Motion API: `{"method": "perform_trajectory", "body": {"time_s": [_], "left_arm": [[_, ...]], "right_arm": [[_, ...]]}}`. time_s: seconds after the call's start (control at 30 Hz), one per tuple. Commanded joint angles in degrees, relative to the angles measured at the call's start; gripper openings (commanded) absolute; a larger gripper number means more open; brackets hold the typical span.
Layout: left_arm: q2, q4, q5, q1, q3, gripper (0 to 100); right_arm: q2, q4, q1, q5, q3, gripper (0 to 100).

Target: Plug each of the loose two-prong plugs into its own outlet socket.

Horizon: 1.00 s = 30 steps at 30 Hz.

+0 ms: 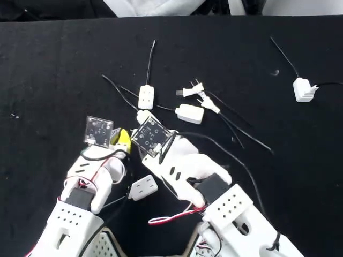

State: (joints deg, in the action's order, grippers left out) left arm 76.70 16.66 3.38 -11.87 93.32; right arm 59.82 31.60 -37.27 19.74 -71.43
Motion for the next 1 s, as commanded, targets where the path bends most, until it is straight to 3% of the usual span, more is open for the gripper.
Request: {"method": "perform_trajectory", "body": {"time_s": [0.0,0.37,0.5,0.73,0.97], "left_arm": [[0.8,0.3,0.3,4.0,-3.9,3],[0.9,0.3,0.3,15.3,-6.3,3],[0.9,0.2,0.4,20.4,-5.8,3],[0.8,0.3,1.4,21.8,-5.6,3],[0.8,7.5,-8.0,26.3,-2.2,3]], "right_arm": [[1.9,-0.3,-0.4,-0.1,0.1,1.1],[1.8,1.1,0.2,0.0,0.7,1.1],[1.6,13.2,3.2,2.9,8.9,1.1],[-8.1,38.5,3.6,6.4,28.4,1.1],[-14.2,42.4,3.6,12.7,30.9,1.1]]}}
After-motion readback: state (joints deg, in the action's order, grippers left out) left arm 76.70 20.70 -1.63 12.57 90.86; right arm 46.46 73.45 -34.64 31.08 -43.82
